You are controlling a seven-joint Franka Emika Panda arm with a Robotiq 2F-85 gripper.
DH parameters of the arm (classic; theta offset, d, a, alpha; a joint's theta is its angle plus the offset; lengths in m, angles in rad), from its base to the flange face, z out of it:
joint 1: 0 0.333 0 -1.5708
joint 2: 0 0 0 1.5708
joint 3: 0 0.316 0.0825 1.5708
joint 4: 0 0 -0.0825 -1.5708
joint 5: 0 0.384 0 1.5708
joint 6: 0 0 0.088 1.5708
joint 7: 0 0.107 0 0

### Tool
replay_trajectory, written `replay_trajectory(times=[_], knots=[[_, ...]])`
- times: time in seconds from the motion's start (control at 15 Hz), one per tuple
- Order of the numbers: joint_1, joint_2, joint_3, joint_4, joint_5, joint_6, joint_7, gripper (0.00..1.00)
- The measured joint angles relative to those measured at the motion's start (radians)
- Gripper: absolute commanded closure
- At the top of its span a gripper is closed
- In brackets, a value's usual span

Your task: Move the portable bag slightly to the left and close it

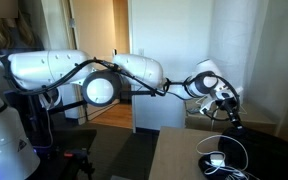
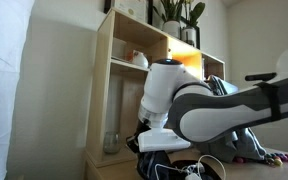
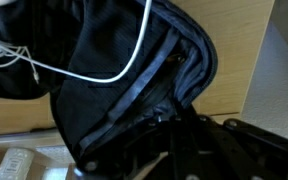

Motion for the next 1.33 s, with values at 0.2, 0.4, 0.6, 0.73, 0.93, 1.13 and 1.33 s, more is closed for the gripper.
replay_trajectory(times=[0.2, 0.4, 0.6, 0.73, 0.93, 1.13, 1.33], knots=[[0.014, 0.0, 0.0, 0.0, -0.001, 0.0, 0.0, 0.99], [0.023, 0.0, -0.001, 0.0, -0.002, 0.0, -0.002, 0.99], [0.033, 0.0, -0.002, -0.001, -0.005, 0.0, -0.003, 0.95], [0.039, 0.0, -0.004, -0.001, -0.01, -0.003, -0.003, 0.95], [0.042, 0.0, -0.006, -0.001, -0.014, -0.004, -0.003, 0.95], [0.042, 0.0, -0.011, -0.002, -0.008, -0.004, -0.003, 0.99], [0.042, 0.0, -0.02, -0.002, 0.002, -0.004, -0.002, 0.99]])
